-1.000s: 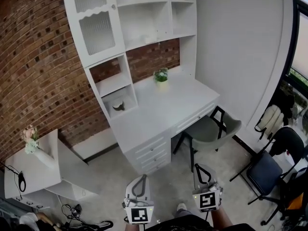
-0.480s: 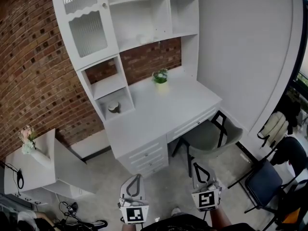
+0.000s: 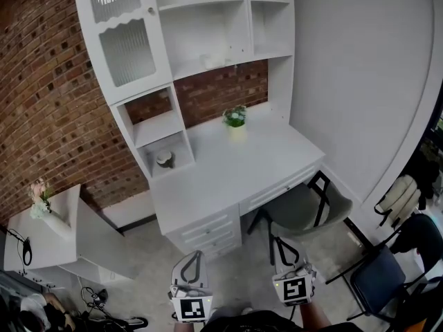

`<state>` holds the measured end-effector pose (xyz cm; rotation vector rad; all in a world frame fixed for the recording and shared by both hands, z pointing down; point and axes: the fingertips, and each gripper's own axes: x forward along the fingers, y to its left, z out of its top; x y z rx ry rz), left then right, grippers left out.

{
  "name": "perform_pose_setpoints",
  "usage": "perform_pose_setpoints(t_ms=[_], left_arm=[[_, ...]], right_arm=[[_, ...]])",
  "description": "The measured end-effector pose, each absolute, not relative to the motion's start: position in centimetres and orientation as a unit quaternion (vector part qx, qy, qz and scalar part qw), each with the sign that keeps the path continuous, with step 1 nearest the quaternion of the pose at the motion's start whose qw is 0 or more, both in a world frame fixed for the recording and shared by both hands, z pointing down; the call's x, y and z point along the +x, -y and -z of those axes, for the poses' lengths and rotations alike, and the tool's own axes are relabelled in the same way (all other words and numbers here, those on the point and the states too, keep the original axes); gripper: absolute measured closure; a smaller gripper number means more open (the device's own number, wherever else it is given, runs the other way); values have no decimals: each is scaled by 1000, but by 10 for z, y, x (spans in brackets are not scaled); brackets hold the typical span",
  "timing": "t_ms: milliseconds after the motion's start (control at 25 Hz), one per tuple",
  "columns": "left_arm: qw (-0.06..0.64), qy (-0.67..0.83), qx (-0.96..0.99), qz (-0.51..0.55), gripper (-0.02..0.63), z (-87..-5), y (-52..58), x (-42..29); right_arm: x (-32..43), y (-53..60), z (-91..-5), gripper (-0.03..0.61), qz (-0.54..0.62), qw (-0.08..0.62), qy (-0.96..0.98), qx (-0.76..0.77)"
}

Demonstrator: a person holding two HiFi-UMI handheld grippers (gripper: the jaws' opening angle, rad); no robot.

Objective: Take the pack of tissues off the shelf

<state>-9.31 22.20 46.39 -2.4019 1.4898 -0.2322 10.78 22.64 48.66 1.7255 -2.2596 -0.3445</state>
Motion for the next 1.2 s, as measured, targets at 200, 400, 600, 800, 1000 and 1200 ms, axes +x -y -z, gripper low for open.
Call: perform_pose_setpoints(t_ms=[200, 400, 600, 800, 1000, 1200], left_arm=[[154, -514, -840, 86, 603, -467, -212, -85], [146, -508, -845, 85, 603, -474, -199, -83], [147, -503, -847, 86, 602, -475, -179, -85], [143, -501, -849, 86, 602, -476, -154, -87], [140, -497, -852, 85, 603, -478, -126, -92], [131, -496, -855, 70, 603, -478, -94, -96]], right_arm=[[110, -218, -490, 574, 112, 134, 785, 595], [110, -207, -498, 574, 105, 139, 782, 598], [108, -188, -497, 574, 106, 145, 780, 599], [104, -163, -499, 574, 100, 142, 783, 597], [98, -137, -501, 574, 98, 152, 780, 599], [93, -108, -501, 574, 103, 162, 775, 602]])
